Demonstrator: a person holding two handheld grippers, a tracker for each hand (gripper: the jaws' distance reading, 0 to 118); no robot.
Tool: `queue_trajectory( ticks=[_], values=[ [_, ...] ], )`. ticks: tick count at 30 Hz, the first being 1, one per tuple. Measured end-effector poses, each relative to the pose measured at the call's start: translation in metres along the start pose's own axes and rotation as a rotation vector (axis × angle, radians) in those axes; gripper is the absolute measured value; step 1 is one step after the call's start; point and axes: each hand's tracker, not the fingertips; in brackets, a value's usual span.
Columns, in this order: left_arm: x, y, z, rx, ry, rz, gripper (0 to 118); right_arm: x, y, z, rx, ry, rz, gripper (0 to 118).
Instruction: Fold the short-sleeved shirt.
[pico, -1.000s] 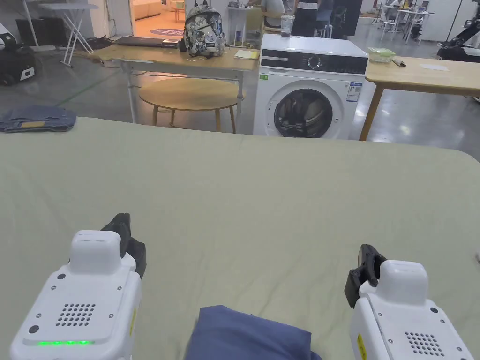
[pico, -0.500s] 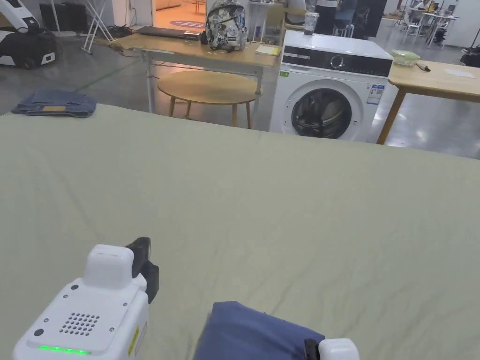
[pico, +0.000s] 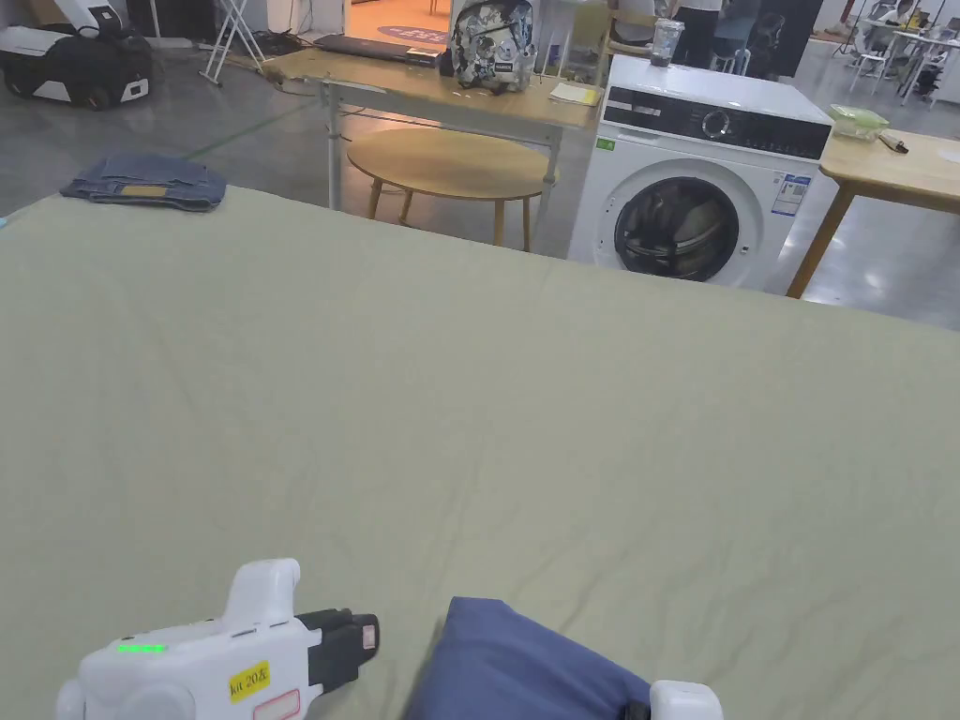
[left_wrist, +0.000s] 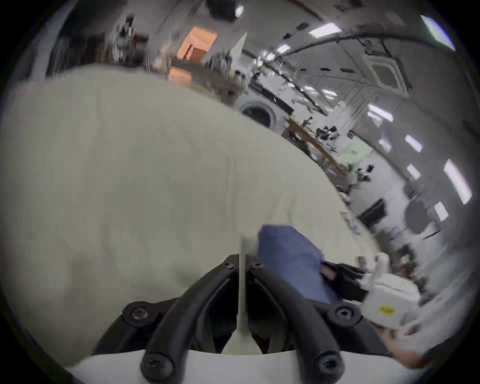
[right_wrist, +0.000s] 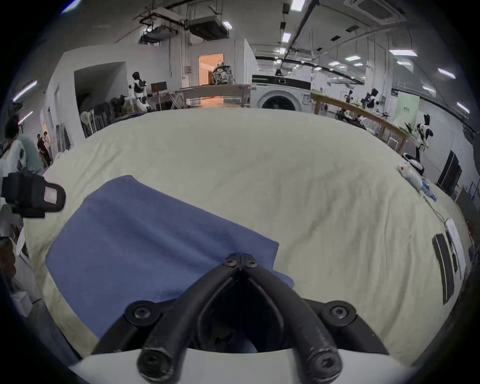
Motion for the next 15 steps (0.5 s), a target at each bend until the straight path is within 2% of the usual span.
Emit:
queue_trajectory(
  ticks=[2, 3, 4, 5, 6, 10, 15],
  values=[
    [-0.013, 0.010, -0.010, -0.087, -0.125, 0.083, 10, 0.003, 0.001, -0.001, -0.014, 0.009, -0.012, 0],
    [-0.014, 0.013, -0.013, -0.116, -0.174, 0.110, 21, 0.005, 0.003, -0.002, -0.022, 0.015, -0.017, 0],
    [-0.018, 0.018, -0.017, -0.138, -0.219, 0.130, 43, 0.007, 0.004, -0.002, -0.030, 0.022, -0.023, 0],
    [-0.020, 0.023, -0.021, -0.162, -0.231, 0.140, 58, 0.009, 0.005, -0.003, -0.036, 0.028, -0.026, 0],
    [-0.020, 0.027, -0.024, -0.184, -0.227, 0.130, 65, 0.010, 0.004, -0.002, -0.039, 0.033, -0.029, 0],
    [-0.023, 0.037, -0.040, -0.284, -0.301, 0.116, 69, 0.009, 0.005, 0.001, -0.047, 0.045, -0.026, 0],
    [-0.017, 0.028, -0.079, -0.427, -0.302, 0.122, 72, 0.008, 0.005, 0.004, -0.044, 0.045, -0.028, 0]
  ],
)
